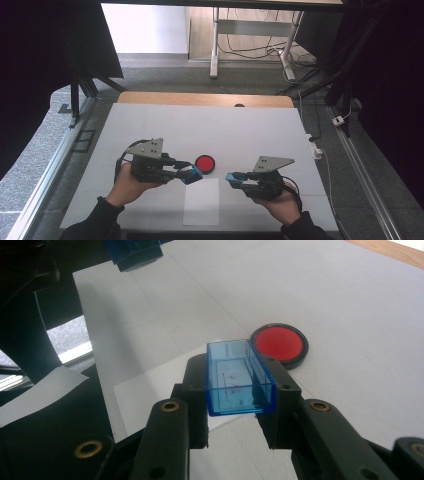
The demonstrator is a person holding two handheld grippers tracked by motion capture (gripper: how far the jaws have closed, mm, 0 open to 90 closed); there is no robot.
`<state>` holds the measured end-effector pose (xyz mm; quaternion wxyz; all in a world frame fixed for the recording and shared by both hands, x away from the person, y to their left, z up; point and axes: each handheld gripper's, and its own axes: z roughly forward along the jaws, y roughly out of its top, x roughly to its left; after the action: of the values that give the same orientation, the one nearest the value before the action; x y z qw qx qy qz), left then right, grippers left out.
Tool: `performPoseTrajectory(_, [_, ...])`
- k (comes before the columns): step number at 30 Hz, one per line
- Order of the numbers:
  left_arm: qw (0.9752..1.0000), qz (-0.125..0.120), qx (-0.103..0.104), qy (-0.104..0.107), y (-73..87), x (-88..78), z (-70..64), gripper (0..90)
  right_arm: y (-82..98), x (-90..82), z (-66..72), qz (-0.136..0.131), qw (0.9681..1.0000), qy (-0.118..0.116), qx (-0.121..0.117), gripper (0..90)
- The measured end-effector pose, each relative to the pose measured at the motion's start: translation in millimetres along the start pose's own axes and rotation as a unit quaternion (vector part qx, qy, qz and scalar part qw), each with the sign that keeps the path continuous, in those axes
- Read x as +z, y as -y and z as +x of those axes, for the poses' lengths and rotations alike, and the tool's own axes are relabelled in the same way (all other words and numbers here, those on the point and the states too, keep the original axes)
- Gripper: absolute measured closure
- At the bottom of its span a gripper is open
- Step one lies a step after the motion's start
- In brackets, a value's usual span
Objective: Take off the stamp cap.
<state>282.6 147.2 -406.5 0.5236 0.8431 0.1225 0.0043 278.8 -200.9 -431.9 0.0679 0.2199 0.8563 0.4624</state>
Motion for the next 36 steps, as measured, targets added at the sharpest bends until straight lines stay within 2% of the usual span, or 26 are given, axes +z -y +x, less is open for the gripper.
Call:
performPoseTrajectory(6, [1.0000,0.000,-0.002,-0.003,0.5,0.6,-0.5,70.4,7.8,-11.3,-2.4,-0.008,0.9996,0.019,0.017,68.6])
performPoseTrajectory(12, [1.0000,0.001,-0.004,-0.005,0.9,1.5,-0.5,70.5,19.0,-28.5,-3.4,-0.015,0.9982,0.053,0.024,68.5])
performPoseTrajectory(21, [0.9999,0.001,-0.005,-0.011,1.2,1.4,-0.7,70.4,33.9,-47.3,-5.7,-0.024,0.9958,0.078,0.040,68.5])
performPoseTrajectory(31, [0.9998,0.001,-0.008,-0.020,1.7,0.2,0.0,70.5,49.2,-63.1,-7.9,-0.018,0.9925,0.107,0.055,68.5])
performPoseTrajectory(32, [0.9997,0.001,-0.008,-0.021,1.7,0.1,0.0,70.4,52.0,-66.0,-8.3,-0.012,0.9914,0.117,0.058,68.5])
performPoseTrajectory(36, [0.9996,0.003,-0.010,-0.025,1.8,0.1,0.3,70.4,57.0,-70.0,-9.4,-0.013,0.9900,0.124,0.067,68.5])
